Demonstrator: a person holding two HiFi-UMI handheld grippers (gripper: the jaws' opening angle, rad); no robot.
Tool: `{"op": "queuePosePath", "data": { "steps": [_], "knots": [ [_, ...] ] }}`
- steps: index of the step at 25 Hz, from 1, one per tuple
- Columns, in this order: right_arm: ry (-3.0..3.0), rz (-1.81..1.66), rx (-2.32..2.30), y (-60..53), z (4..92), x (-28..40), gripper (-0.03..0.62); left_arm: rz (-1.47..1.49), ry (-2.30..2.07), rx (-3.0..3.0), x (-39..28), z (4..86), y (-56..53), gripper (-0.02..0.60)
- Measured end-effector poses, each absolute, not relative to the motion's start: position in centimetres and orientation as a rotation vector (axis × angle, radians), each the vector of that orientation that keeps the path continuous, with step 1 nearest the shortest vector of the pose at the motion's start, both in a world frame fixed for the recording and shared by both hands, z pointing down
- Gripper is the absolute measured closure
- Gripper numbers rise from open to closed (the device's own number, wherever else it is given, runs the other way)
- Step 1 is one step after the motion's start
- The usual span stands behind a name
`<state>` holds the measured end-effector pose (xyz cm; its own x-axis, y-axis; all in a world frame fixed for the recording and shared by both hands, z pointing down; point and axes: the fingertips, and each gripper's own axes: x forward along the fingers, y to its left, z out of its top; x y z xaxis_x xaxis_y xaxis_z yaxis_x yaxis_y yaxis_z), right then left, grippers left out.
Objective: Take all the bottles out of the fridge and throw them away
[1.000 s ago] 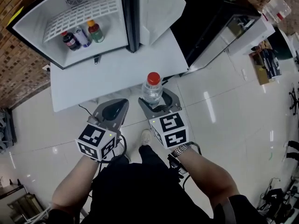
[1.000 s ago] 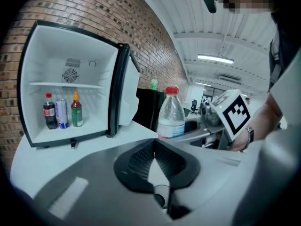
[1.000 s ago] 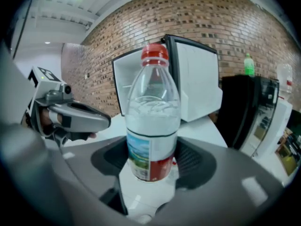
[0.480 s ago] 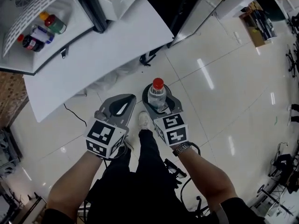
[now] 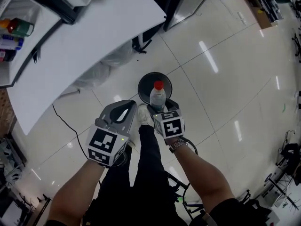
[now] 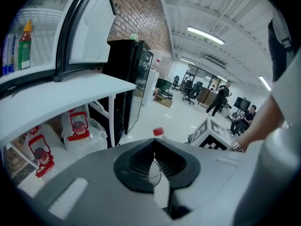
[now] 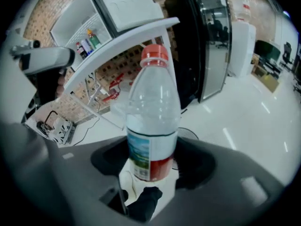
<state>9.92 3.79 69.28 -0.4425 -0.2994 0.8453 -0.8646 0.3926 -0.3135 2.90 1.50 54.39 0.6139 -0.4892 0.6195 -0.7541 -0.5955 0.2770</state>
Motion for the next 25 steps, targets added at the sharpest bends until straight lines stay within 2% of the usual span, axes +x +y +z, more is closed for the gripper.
{"op": "queuePosePath", "data": {
  "steps": [14, 25],
  "knots": [
    [-1.653, 1.225, 0.992, 5.2, 84.3, 13.1, 0.295, 0.71, -0.96, 2.187, 4.0, 62.5, 1.8, 0.578],
    [-1.622, 1.252, 1.028, 4.6, 84.5, 12.7, 0.289, 0.699, -0.949, 2.166, 3.5, 63.3, 1.8, 0.577]
  ]
}}
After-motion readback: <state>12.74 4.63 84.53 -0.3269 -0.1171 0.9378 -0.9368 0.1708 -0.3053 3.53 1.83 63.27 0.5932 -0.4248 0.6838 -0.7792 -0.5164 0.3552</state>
